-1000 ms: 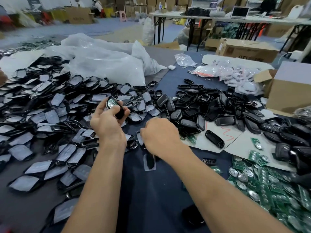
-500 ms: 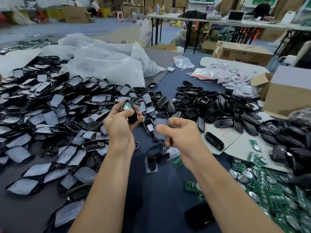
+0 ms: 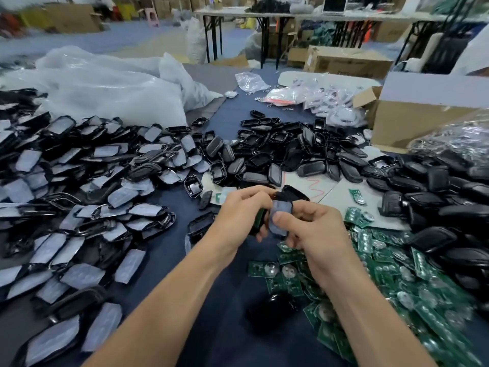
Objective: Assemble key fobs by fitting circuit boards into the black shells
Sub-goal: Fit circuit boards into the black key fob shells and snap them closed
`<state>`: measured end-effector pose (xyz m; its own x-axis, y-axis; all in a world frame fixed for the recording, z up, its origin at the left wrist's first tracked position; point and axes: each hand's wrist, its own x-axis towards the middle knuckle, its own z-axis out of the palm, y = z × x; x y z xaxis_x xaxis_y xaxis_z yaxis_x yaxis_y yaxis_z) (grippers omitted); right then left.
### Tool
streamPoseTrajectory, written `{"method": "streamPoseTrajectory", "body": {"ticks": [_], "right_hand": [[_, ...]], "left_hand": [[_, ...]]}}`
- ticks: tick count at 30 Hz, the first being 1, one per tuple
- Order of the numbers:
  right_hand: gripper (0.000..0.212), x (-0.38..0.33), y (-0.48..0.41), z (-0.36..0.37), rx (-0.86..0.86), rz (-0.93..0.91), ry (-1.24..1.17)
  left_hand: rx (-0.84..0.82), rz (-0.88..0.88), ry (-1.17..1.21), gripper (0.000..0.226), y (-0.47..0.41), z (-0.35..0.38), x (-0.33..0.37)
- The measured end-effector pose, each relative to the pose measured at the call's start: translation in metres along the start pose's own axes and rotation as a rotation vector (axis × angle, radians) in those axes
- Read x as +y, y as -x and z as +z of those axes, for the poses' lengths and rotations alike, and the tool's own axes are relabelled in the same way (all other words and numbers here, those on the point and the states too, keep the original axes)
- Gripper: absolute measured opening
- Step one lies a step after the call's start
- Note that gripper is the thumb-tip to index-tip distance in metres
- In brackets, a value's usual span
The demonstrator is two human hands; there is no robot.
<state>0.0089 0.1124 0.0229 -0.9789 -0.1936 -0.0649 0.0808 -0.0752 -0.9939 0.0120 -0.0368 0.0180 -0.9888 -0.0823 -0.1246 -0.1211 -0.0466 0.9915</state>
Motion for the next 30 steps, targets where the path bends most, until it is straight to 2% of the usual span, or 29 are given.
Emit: {"method": "streamPoseTrajectory", "body": {"ticks": [3, 6, 10, 12, 16, 18, 21, 27, 30], "right_hand": [[0.020, 0.000, 0.000, -0.003, -0.046, 0.001, -0.024], [0.019, 0.000, -0.001, -0.005, -0.089, 0.004, -0.040], [0.012, -0.001, -0.004, -0.009, -0.197, 0.160, -0.185], [0.008, -0.001, -0.007, -0.011, -0.241, 0.287, -0.340], [0.027, 0.001, -0.009, -0.012, -0.289, 0.320, -0.426], [0.039, 0.003, -0.008, -0.009, -0.283, 0.298, -0.408], [0.050, 0.003, -0.006, -0.007, -0.188, 0.204, -0.346], [0.056, 0.005, -0.004, -0.005, -0.124, 0.228, -0.388], [0.049, 0.004, -0.003, -0.005, -0.156, 0.247, -0.388]], "left_hand": [[-0.049, 0.027, -0.066, 0.006, 0.000, 0.001, -0.001], [-0.010, 0.066, -0.079, 0.004, -0.001, 0.002, 0.001], [0.078, 0.103, 0.015, 0.028, -0.002, 0.000, 0.002], [0.087, 0.106, 0.082, 0.028, -0.003, -0.002, 0.003], [0.027, 0.114, 0.174, 0.011, -0.001, -0.003, 0.007], [-0.019, 0.131, 0.188, 0.007, 0.000, -0.004, 0.008], [-0.028, 0.188, 0.203, 0.007, 0.002, -0.001, 0.007], [-0.049, 0.204, 0.250, 0.012, 0.007, 0.003, 0.006], [-0.065, 0.178, 0.242, 0.013, 0.008, 0.001, 0.007]]}}
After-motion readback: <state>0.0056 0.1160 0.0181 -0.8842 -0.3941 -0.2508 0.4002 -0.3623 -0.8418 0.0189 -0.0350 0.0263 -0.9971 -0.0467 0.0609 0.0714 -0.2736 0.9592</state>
